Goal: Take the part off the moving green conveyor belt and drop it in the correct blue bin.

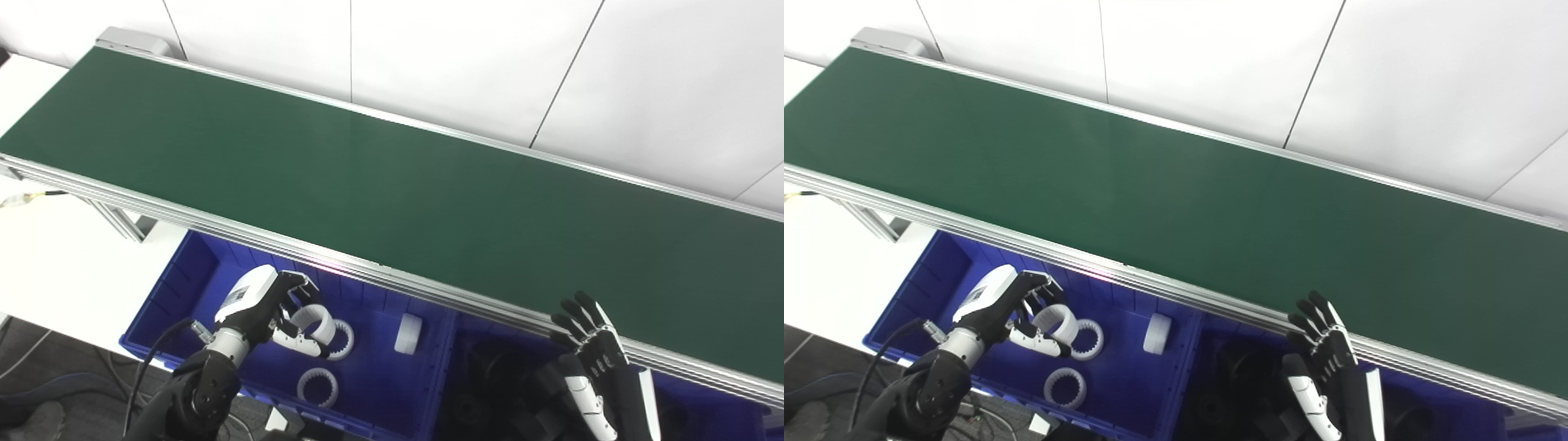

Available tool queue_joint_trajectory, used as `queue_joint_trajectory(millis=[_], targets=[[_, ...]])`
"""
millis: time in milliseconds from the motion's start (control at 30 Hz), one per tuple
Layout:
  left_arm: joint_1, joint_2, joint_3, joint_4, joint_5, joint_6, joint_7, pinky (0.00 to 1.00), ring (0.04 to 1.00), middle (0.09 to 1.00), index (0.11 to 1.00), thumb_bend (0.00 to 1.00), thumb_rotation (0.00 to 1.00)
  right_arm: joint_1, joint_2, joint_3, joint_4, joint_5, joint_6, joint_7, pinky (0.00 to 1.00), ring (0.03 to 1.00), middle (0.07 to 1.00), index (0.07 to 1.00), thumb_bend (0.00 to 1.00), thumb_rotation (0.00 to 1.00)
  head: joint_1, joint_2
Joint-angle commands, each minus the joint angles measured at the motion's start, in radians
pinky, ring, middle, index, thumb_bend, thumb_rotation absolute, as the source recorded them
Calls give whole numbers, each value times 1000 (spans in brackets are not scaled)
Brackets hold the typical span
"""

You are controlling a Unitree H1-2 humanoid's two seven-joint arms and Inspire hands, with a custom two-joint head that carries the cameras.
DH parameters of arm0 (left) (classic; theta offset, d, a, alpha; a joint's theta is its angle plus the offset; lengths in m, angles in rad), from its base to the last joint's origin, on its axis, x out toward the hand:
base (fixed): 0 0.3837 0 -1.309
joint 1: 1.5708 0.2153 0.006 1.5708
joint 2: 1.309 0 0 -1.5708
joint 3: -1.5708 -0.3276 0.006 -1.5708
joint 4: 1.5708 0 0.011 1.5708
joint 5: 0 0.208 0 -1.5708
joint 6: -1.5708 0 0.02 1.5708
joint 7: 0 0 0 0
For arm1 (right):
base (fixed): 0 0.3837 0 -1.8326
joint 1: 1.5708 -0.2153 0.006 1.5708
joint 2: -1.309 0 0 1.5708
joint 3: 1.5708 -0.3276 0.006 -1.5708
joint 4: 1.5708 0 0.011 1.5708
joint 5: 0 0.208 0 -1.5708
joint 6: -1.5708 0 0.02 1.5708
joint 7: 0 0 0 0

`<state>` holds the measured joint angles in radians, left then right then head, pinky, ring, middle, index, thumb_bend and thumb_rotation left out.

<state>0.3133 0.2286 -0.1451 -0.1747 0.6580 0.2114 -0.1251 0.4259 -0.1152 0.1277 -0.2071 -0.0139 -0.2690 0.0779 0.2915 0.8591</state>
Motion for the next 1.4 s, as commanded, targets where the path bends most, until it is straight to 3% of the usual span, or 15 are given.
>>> queue_joint_trajectory(millis=[0, 33, 67, 100, 167, 300, 533, 600, 700, 833, 933, 1067, 1233, 1367], targets=[[-6, 16, -4, -45, 29, 1, 23, 443, 443, 541, 499, 492, 0, -1, 5, -4, -24, -2, -17, 3, 727, 813, 861, 905, 630, 674, -1, 1], [-5, 20, -10, -59, 46, 11, 15, 450, 444, 543, 497, 493, 0, -1, 6, -4, -23, -4, -17, 2, 727, 813, 862, 905, 630, 675, -2, 0], [-4, 22, -13, -72, 57, 27, 4, 502, 560, 644, 599, 644, 0, -1, 6, -4, -22, -5, -18, 2, 726, 813, 861, 906, 639, 682, -6, -3], [-3, 24, -17, -84, 70, 44, -8, 538, 632, 713, 668, 722, 0, -1, 7, -4, -22, -6, -19, 2, 726, 813, 861, 906, 641, 683, -8, -4], [-2, 27, -24, -103, 96, 69, -22, 577, 717, 795, 751, 796, 0, 1, 7, -4, -24, -5, -15, 2, 727, 813, 861, 905, 627, 675, -8, -4], [1, 31, -26, -119, 107, 83, -36, 650, 801, 858, 832, 833, 0, 4, 8, -2, -23, -4, -16, 4, 732, 817, 864, 908, 577, 662, -7, -8], [11, 28, -12, -136, 85, 82, -33, 643, 810, 869, 851, 831, 0, 1, 11, 1, -13, -12, -24, 3, 731, 817, 865, 905, 564, 659, -19, -16], [16, 21, -3, -149, 64, 84, -36, 655, 823, 877, 868, 790, 0, 2, 14, 1, -14, -13, -21, 1, 732, 815, 864, 906, 583, 668, -28, -18], [23, 7, 14, -176, 4, 69, -36, 660, 819, 882, 882, 695, 25, 1, 13, 2, -8, -14, -33, 3, 738, 816, 863, 908, 576, 664, -36, -22], [31, -15, 16, -237, -116, -13, -23, 628, 762, 859, 869, 611, 311, 2, 19, 4, -7, -20, -27, 1, 732, 812, 858, 906, 585, 661, -47, -33], [24, -53, -1, -270, -229, -78, -24, 638, 754, 838, 853, 620, 402, 1, 22, 7, -2, -22, -30, 2, 731, 810, 856, 905, 588, 658, -79, -47], [8, -105, -49, -253, -384, -191, -45, 643, 744, 805, 805, 705, 525, -1, 21, 17, 8, -28, -47, 9, 729, 812, 856, 907, 574, 660, -122, -57], [-2, -131, -124, -199, -520, -212, -110, 690, 770, 817, 813, 878, 602, 0, 30, 29, 10, -49, -44, 1, 720, 803, 847, 895, 591, 648, -176, -69], [-2, -142, -139, -140, -605, -236, -132, 729, 796, 833, 833, 950, 575, 3, 41, 38, 15, -65, -47, -3, 720, 799, 844, 892, 594, 651, -204, -80]])
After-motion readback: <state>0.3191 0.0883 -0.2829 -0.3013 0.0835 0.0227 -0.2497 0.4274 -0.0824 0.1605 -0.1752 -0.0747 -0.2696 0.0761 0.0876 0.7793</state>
